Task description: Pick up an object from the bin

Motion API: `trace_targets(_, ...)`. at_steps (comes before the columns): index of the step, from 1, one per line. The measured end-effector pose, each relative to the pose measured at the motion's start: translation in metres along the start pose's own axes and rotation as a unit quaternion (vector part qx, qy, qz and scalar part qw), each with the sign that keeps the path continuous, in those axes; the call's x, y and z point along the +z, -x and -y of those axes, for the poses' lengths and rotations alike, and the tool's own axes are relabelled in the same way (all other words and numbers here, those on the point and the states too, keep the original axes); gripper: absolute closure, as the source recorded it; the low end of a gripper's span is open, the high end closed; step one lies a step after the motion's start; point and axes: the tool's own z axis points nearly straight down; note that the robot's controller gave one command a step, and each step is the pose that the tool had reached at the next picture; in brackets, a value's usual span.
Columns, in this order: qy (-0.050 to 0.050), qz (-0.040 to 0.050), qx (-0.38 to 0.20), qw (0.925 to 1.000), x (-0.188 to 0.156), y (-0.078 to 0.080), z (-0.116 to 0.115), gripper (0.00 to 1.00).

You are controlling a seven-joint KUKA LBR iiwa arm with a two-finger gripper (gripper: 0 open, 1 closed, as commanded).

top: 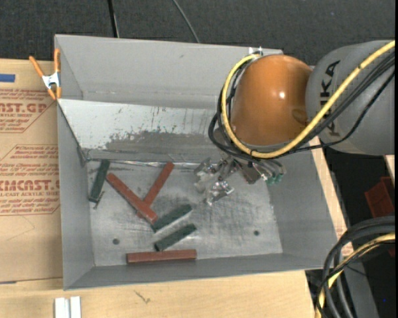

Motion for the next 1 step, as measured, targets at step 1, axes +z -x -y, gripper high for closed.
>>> trace_targets(1,0.000,0.0000,0.000,1.0000,0.0000,0.0000,0.0000,1.00)
